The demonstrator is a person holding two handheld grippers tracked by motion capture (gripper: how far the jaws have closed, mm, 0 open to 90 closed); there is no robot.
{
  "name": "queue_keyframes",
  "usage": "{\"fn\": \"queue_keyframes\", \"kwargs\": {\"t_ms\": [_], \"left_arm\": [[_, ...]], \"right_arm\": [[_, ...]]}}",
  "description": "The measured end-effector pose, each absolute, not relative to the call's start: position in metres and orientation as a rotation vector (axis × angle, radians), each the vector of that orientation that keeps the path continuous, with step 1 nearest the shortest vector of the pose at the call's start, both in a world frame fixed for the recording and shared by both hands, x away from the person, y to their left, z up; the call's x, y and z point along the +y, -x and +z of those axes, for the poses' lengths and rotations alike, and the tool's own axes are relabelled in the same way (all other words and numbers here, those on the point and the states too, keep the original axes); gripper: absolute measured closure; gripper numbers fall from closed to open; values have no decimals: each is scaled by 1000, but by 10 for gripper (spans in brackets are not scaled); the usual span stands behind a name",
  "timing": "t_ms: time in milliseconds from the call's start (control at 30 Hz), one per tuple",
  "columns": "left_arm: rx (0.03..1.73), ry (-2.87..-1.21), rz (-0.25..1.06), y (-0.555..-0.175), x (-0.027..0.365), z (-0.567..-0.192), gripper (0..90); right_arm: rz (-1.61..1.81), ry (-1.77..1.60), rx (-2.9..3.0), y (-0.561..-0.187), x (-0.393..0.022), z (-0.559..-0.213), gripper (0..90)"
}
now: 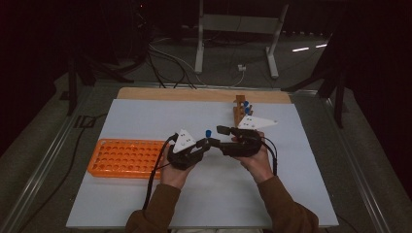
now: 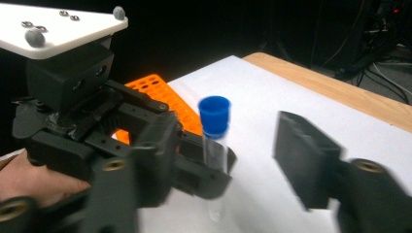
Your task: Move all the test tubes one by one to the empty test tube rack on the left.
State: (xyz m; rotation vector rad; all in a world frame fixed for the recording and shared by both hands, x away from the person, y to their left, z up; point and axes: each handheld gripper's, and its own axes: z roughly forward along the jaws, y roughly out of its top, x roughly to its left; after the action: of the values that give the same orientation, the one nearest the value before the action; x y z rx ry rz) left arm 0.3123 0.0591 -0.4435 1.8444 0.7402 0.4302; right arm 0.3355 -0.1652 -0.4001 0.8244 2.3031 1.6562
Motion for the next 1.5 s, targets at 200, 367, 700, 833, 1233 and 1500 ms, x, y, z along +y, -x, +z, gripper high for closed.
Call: {"fn": "queue_keyframes", "kwargs": {"t_ms": [200, 367, 700, 833, 1233, 1500], "left_arm": [[762, -1817, 433, -311, 67, -441, 780], [767, -1807, 438, -309, 75, -439, 779], [809, -1782, 458, -304, 98, -438, 780], [827, -1762, 462, -299, 110, -438, 779], [878, -1745, 501, -284, 146, -440, 779], [915, -1739, 523, -276, 164, -444, 778]], "right_arm": [[1611, -870, 2243, -335, -171, -401, 135], [1582, -892, 2203, -335, -176, -405, 13], [1536, -895, 2169, -332, -194, -412, 0], [1543, -909, 2147, -330, -204, -415, 0], [1507, -947, 2083, -318, -233, -423, 0], [1484, -946, 2060, -310, -249, -426, 0]]}}
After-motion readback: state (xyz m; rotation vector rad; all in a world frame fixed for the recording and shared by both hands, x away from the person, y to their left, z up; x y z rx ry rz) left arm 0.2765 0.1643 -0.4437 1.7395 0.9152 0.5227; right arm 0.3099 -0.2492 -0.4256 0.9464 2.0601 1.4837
